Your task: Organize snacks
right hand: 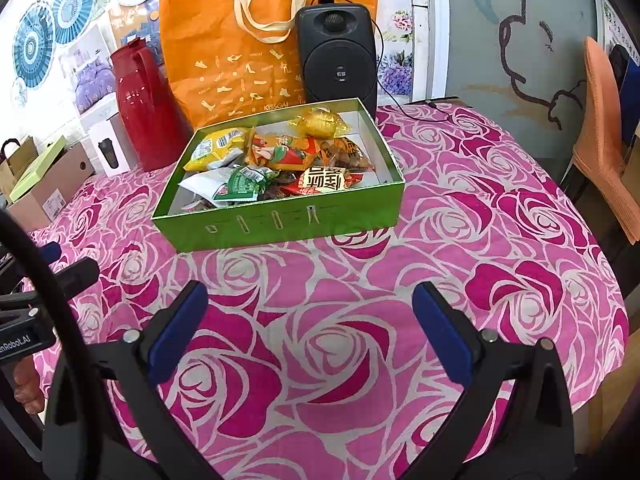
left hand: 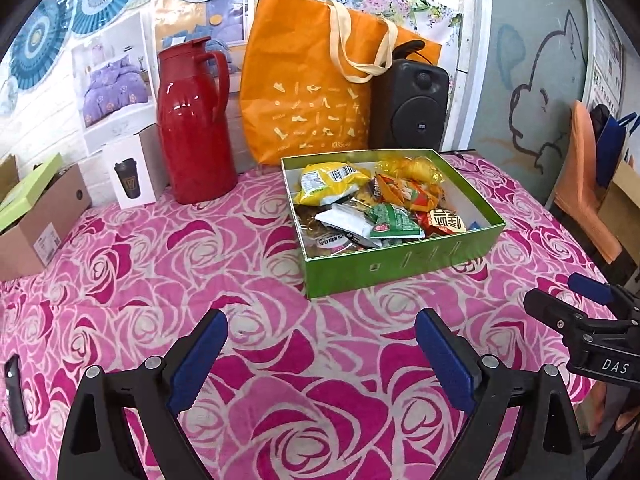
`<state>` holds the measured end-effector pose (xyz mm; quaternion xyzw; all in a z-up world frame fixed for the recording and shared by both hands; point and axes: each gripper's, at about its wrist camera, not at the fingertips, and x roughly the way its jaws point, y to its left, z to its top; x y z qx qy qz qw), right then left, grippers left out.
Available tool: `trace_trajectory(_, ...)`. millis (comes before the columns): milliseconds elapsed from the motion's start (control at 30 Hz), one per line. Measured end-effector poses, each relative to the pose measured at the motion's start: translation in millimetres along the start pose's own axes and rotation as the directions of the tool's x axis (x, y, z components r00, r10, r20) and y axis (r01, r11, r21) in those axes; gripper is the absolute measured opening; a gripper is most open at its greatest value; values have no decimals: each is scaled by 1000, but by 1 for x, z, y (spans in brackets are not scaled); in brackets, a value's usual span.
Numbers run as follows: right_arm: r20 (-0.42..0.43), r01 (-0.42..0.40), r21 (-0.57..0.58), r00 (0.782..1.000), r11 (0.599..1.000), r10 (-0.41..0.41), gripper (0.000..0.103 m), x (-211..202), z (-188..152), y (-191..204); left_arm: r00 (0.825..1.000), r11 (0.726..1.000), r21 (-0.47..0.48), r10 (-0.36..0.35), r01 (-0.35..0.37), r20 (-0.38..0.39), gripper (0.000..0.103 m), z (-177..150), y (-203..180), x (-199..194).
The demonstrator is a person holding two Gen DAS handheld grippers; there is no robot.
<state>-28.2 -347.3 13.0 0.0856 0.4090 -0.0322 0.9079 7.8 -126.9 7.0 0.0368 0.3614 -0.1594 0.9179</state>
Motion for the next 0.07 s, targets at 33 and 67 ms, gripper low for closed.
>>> trace_trajectory(33,0,0,0,1000,1000,0,102,0,0,0,1000,1000,-2,-8,8,-4,97,0,1,1)
trace_trajectory(67,0,1,0,1000,1000,-1,102,0,0,1,1000,1000,-6,-9,9,-5,97,0,2,1)
